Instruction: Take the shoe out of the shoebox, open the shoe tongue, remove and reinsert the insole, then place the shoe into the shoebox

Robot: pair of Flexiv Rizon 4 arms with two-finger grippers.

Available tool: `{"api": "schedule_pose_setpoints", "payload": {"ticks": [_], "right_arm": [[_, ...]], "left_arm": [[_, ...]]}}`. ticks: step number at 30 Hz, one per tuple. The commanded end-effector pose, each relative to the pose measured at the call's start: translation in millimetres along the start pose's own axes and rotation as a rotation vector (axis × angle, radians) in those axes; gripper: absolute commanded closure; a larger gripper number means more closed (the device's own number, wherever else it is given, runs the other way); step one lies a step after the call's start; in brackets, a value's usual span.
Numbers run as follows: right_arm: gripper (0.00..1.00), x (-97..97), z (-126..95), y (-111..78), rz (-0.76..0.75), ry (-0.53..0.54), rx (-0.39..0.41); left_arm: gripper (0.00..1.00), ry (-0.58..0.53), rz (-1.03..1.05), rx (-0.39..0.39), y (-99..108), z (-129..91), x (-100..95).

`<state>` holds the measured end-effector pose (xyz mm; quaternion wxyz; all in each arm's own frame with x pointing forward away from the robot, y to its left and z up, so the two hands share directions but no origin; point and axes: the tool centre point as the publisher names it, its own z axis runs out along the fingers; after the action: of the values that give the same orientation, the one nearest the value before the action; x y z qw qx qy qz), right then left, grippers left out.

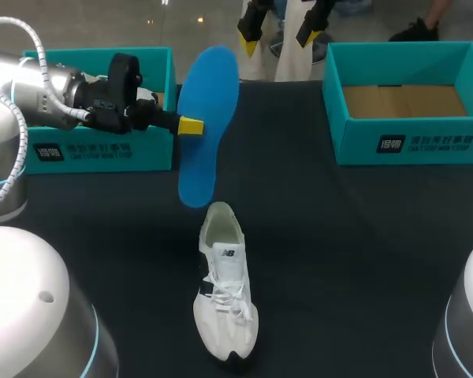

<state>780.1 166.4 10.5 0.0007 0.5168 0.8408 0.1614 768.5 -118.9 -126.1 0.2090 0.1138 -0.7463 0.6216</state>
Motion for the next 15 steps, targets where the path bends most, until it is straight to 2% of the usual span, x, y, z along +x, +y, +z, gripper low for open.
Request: {"api": "schedule_pose_setpoints", "payload": {"ticks": [1,3,5,8,15], "right_arm": [[0.00,-0.3,0.1,1.0,0.001,0.000,0.002],[0.00,-0.3,0.1,1.0,0.001,0.000,0.002],[0.00,-0.3,0.1,1.0,0.001,0.000,0.002],[0.00,-0.3,0.1,1.0,0.001,0.000,0.002],[0.00,-0.3,0.1,1.0,0.001,0.000,0.002]], "left_arm": [[1.00,-0.015,0.085,-0.029,-4.9,-1.3,2.4],[1.00,0.038,0.304,-0.024,-17.0,-4.4,11.7],[1.00,0.063,0.443,0.026,-22.4,-12.6,17.4],[1.00,0.097,0.612,0.023,-19.6,-24.1,21.7],[1.00,0.086,0.700,0.025,4.7,-37.2,24.6]]}}
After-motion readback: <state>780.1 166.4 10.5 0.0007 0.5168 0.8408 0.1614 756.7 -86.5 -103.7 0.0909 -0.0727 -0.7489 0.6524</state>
